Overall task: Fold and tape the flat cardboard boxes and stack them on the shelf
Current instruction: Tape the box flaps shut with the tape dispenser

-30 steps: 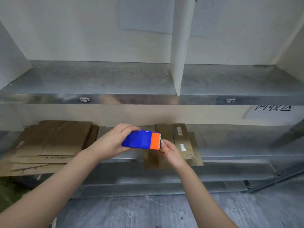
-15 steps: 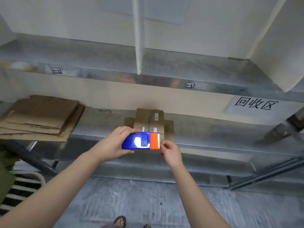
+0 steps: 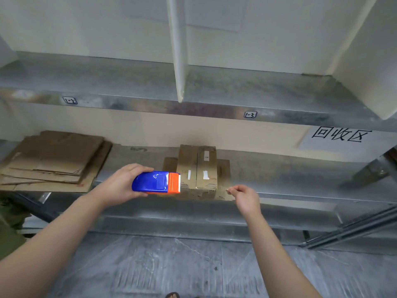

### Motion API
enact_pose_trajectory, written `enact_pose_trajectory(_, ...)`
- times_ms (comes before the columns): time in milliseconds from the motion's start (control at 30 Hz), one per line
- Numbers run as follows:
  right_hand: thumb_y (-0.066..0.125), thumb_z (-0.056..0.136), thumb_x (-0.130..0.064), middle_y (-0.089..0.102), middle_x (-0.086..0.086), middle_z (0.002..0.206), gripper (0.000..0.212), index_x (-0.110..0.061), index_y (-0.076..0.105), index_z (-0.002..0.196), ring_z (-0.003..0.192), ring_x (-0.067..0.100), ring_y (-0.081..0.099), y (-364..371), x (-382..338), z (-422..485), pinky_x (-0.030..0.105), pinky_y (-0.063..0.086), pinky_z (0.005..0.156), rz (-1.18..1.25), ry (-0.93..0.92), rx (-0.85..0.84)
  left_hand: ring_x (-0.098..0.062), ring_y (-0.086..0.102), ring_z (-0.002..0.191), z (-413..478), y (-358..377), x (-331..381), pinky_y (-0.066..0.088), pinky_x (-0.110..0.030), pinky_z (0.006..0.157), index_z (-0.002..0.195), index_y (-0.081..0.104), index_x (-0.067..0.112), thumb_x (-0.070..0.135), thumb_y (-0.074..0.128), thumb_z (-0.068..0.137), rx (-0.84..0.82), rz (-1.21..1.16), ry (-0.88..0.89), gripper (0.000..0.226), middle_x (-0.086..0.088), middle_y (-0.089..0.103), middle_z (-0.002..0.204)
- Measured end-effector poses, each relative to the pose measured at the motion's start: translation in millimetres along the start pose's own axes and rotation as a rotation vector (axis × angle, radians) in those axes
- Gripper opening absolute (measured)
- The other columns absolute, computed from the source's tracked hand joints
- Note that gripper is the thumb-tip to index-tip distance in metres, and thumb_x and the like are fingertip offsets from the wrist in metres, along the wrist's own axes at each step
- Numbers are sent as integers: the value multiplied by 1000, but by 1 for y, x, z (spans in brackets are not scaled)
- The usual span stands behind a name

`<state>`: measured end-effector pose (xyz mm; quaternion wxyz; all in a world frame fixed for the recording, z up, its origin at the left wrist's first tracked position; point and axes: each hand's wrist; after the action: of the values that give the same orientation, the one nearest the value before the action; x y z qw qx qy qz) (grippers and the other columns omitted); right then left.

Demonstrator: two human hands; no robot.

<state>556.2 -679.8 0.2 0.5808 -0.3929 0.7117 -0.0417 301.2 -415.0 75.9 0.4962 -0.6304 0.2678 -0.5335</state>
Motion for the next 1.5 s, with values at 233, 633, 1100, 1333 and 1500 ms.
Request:
enact_pose_trajectory(233,62,90,-31,66,-5,90,14,-23,73,86,88,20,57,19,3,13,28,39,74,-76,87,-30,-11,48,120,17,12,-23,37,-24,102,136,50,23,35,83,73,-65,2,-32,73,7,53,128)
enact_pose_trajectory(633,47,95,-26,70,-5,90,21,-29,63,81,95,19,64,45,1,27,46,55,89,61,158,-151,-9,48,116,35,22,-38,39,-24,99,138,48,26,40,80,74,-87,-14,-39,73,10,52,124)
enact_pose_trajectory(1100,61,92,-43,33,-17,150,55,-42,40,143,131,3,37,51,1,7,28,33,108,-30,-326,-83,-11,49,115,40,29,-30,38,-23,99,140,47,23,41,80,74,-63,-6,-28,76,6,54,123)
enact_pose_trajectory(1333,73,82,-46,34,-9,155,61,-44,49,138,112,15,59,60,-5,24,-1,32,79,-116,-278,-148,-12,49,115,26,34,-27,34,-18,97,140,48,23,38,81,74,-5,-28,-104,76,4,54,122)
enact_pose_trajectory(1500,78,80,-36,38,-9,153,60,-42,53,135,132,6,46,62,-8,29,17,31,103,-6,-213,-174,-8,49,113,16,30,-35,34,-17,94,140,48,26,35,83,73,-18,-85,-126,75,7,54,121)
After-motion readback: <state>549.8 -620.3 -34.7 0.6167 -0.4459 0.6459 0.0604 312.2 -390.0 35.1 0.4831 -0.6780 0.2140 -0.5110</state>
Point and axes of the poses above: each hand's wrist, its own z-axis towards the middle knuckle, its own y-axis out of the palm, x = y × z
